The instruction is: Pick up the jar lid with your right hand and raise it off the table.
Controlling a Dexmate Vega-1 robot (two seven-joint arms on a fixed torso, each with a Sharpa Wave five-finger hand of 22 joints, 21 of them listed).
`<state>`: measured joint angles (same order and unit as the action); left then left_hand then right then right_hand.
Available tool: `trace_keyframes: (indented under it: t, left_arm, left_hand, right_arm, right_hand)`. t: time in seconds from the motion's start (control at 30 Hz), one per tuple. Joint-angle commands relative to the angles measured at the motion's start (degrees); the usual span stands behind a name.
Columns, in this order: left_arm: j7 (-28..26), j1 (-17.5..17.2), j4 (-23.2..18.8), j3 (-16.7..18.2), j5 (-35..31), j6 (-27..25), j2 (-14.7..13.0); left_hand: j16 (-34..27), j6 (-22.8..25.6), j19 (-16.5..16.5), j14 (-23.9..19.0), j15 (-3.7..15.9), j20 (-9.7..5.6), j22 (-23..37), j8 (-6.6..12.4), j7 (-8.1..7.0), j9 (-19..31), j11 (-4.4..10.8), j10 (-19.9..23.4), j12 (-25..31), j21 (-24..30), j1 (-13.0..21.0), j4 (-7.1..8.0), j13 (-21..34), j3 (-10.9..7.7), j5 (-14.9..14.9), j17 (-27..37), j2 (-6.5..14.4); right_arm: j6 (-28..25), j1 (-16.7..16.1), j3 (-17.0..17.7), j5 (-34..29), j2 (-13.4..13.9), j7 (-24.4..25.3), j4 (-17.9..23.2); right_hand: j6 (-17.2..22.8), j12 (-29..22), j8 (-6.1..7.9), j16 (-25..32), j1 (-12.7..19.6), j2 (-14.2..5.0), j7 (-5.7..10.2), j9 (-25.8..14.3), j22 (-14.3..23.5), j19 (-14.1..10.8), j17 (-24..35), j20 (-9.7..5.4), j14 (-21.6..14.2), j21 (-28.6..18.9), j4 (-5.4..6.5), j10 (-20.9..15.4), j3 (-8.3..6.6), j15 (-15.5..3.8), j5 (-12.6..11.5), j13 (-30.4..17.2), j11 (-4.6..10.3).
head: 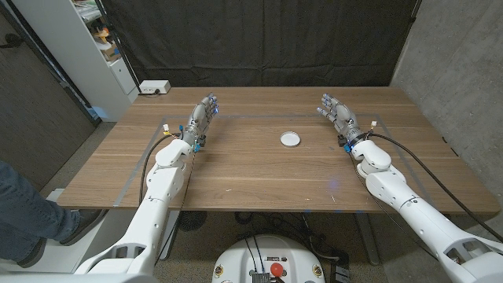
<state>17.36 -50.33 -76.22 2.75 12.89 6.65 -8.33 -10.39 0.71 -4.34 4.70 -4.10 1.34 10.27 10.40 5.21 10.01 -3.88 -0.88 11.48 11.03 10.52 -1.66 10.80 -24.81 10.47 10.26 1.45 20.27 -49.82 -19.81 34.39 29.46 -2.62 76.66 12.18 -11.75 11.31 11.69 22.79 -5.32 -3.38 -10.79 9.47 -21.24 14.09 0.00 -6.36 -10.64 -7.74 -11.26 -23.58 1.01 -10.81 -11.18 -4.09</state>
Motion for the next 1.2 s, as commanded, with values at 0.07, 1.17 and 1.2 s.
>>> trace_keyframes:
  t: [0.07, 1.17, 1.2]
  left_arm:
    - [0.6, -0.2, -0.7, 0.7, -1.2, -0.4, 1.0]
    - [-0.3, -2.8, -5.4, 0.2, -1.7, -1.3, 1.7]
    - [-0.3, -2.9, -5.5, 0.1, -1.7, -1.3, 1.7]
  left_hand:
    - [-0.3, 0.2, -0.7, 0.5, -0.01, 0.08, 0.1, 0.28, 0.34, 0.2, -0.42, 0.2, 0.3, 0.2, 0.5, -0.31, 0.1, -0.16, 0.3, 0.2, 0.2]
    - [-0.3, 0.3, -0.9, 0.5, -0.13, -0.21, 0.1, 0.28, 0.34, 0.2, -0.48, 0.2, 0.3, 0.2, 0.5, -0.51, 0.1, 0.02, 0.3, 0.2, 0.3]
    - [-0.3, 0.3, -0.9, 0.5, -0.15, -0.22, 0.1, 0.28, 0.38, 0.2, -0.49, 0.2, 0.3, 0.2, 0.5, -0.52, 0.1, 0.03, 0.3, 0.2, 0.3]
  right_arm:
    - [2.7, -0.5, -0.6, -5.0, 1.8, 0.6, 1.3]
    - [5.3, -2.3, -0.3, -16.1, 5.9, 4.3, 5.8]
    - [5.2, -2.5, -0.2, -16.6, 6.0, 4.7, 6.2]
  right_hand:
    - [0.1, 0.1, 0.11, 0.0, 1.2, 0.28, 0.17, -0.1, 0.3, 0.2, -0.1, 0.05, 0.0, -0.2, -0.53, 0.1, -0.31, 0.01, -0.4, -0.2, 0.05]
    - [-0.4, 0.8, -0.11, -0.7, 3.9, 1.74, 0.41, -0.1, 0.3, 2.8, -1.2, 0.53, 1.7, 0.4, -1.88, 2.2, -0.97, 0.13, -0.8, -0.1, -0.12]
    - [-0.5, 0.8, -0.12, -0.7, 4.0, 1.76, 0.41, -0.1, 0.3, 2.8, -1.2, 0.54, 1.7, 0.4, -1.89, 2.3, -0.98, 0.13, -0.8, -0.1, -0.03]
